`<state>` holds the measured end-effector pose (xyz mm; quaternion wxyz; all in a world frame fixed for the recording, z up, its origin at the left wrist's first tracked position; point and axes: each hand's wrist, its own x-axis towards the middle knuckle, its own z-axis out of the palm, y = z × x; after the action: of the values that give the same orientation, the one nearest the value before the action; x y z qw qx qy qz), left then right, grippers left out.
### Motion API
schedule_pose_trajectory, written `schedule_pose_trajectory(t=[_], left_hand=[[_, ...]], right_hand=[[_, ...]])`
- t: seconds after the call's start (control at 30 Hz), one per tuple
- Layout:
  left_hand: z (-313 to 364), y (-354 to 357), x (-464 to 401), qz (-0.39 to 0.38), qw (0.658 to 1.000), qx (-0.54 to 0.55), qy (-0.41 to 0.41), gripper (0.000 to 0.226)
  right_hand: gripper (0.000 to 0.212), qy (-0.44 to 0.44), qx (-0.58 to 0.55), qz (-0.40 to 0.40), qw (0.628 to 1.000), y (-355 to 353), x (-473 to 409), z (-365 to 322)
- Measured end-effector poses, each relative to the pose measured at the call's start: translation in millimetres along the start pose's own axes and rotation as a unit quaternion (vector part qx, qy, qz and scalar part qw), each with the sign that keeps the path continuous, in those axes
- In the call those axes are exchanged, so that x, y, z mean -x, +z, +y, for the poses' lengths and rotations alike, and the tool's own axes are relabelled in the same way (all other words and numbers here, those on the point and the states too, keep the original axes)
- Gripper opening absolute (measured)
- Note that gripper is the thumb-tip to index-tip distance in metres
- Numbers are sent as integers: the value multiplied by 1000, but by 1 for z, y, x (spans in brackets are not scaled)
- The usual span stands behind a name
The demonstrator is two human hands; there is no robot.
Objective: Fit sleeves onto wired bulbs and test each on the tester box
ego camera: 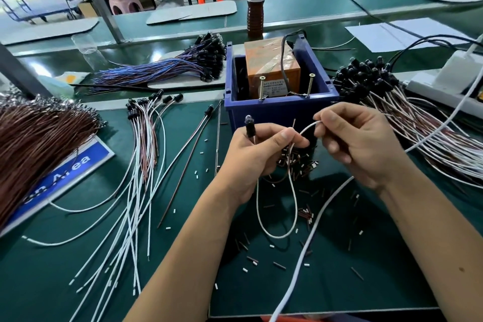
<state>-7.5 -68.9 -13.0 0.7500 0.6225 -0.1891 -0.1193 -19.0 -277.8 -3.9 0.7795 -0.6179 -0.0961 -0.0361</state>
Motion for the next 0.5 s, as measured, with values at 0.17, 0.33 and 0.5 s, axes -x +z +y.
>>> schedule_pose_trajectory(t=[0.17,0.33,0.5], left_hand=[[2,2,2,-13,999,-33,-21,16],[2,1,2,-3,999,-42,-16,16],[-1,1,1,16,999,-42,-19,14]], right_hand=[[14,-4,144,-66,987,7,4,4],[18,20,142,-42,989,9,4,5],[21,25,138,-25,990,12,4,5]])
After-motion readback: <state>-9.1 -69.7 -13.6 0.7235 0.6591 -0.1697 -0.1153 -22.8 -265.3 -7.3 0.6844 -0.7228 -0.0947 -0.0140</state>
